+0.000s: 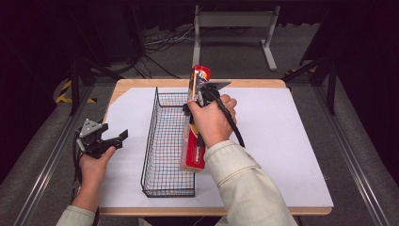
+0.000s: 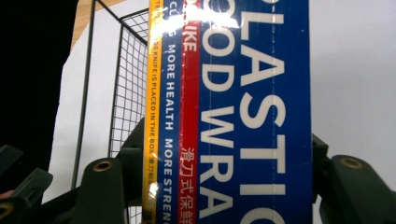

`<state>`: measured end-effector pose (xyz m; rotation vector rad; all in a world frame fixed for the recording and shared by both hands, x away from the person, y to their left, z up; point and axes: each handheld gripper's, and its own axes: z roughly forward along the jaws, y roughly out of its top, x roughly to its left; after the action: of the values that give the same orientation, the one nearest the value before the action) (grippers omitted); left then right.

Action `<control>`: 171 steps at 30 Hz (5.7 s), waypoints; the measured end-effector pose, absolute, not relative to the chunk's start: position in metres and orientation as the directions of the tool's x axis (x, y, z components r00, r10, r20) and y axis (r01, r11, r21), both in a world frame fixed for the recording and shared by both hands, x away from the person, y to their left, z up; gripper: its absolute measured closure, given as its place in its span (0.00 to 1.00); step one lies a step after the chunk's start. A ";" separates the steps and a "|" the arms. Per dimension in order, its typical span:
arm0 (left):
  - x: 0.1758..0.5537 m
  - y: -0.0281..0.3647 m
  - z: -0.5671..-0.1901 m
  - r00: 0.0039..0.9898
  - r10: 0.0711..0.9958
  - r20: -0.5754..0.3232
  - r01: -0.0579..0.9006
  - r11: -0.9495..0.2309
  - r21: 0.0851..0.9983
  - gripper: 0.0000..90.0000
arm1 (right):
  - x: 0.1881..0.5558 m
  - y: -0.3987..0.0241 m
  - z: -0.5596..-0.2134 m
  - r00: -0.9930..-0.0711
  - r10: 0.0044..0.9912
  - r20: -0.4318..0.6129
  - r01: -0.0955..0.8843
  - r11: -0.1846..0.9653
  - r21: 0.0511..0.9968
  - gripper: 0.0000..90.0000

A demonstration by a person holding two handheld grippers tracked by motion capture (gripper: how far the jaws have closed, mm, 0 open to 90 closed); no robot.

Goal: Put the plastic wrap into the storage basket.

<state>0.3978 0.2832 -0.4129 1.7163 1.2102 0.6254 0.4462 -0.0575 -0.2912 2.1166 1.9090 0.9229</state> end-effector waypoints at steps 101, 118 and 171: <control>0.395 0.285 -0.412 0.373 0.925 -0.073 0.451 -0.111 0.886 0.17 | 0.455 0.025 -0.390 0.004 0.989 0.150 0.934 -0.057 0.352 0.44; 0.395 0.285 -0.412 0.373 0.925 -0.070 0.449 -0.114 0.886 0.17 | 0.454 0.025 -0.399 0.017 0.983 0.184 0.940 -0.079 0.332 0.39; 0.395 0.284 -0.409 0.367 0.928 -0.071 0.455 -0.113 0.883 0.16 | 0.446 -0.076 -0.283 -0.132 0.976 0.170 0.830 0.015 0.557 0.17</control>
<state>0.3953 0.2842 -0.4092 1.7274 1.2294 0.6585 0.4462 -0.0761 -0.2835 1.8721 2.0311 0.8003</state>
